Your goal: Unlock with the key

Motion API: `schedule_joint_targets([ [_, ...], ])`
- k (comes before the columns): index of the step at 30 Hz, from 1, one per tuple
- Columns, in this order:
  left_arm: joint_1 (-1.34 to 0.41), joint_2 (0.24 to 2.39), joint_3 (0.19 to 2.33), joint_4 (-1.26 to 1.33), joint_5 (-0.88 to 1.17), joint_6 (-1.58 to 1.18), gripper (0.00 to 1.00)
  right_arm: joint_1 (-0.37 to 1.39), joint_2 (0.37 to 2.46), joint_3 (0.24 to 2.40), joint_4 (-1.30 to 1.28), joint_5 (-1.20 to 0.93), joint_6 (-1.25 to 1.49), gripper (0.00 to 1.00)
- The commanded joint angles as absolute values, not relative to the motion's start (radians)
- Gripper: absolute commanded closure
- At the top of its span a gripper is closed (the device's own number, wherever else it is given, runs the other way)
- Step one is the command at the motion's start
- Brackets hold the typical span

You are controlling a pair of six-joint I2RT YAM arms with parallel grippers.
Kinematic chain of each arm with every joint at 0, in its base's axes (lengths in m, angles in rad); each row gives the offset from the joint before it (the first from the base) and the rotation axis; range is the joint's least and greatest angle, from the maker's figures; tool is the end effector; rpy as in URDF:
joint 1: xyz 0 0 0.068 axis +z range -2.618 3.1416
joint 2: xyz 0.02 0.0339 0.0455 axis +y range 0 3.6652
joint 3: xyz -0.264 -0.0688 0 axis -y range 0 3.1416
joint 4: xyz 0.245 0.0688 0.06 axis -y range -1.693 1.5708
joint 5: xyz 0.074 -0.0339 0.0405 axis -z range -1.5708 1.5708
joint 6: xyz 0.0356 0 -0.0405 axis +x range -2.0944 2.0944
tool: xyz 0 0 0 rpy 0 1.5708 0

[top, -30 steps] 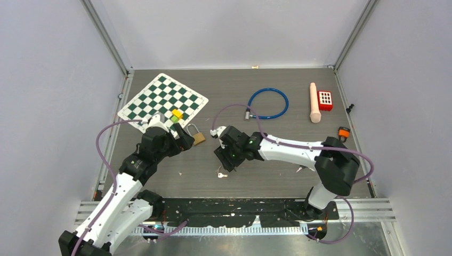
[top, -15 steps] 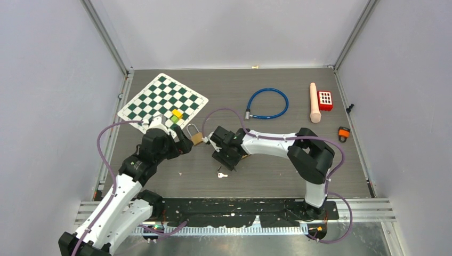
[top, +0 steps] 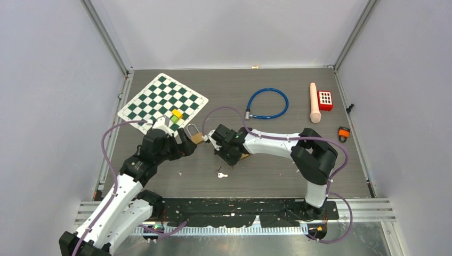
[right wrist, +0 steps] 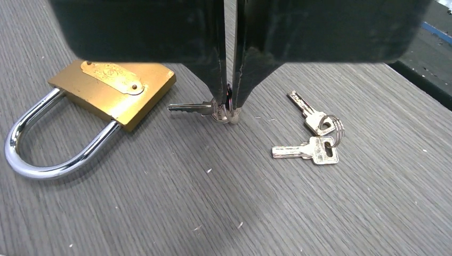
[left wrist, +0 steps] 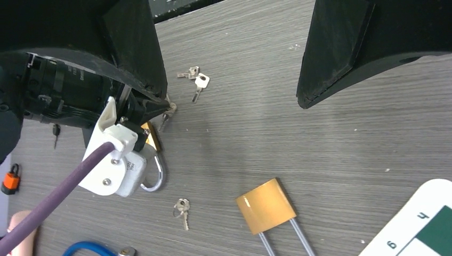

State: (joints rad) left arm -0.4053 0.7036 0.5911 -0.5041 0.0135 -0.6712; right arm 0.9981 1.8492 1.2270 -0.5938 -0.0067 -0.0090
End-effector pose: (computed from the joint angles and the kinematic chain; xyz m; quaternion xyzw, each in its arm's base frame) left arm 0.1453 -0.0629 0.2530 -0.1147 0.8809 -0.2405 0.3912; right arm 0.1974 0.3066 0.1705 -0.4755 0.8618 0.0867 0.1538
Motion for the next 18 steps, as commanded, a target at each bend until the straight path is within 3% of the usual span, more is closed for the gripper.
schedule_joint_targets([
  [1, -0.404, 0.697, 0.590, -0.411, 0.103, -0.656, 0.12, 0.981, 1.778, 1.186, -0.532, -0.043, 0.059, 0.94],
  [11, -0.442, 0.684, 0.561, -0.256, 0.197, -0.718, 0.12, 0.861, 1.464, 0.980, -0.222, -0.164, 0.339, 0.95],
  [18, -0.542, 0.698, 0.531, -0.072, 0.211, -0.786, 0.13, 0.769, 1.230, 0.748, 0.143, -0.175, 0.612, 0.95],
])
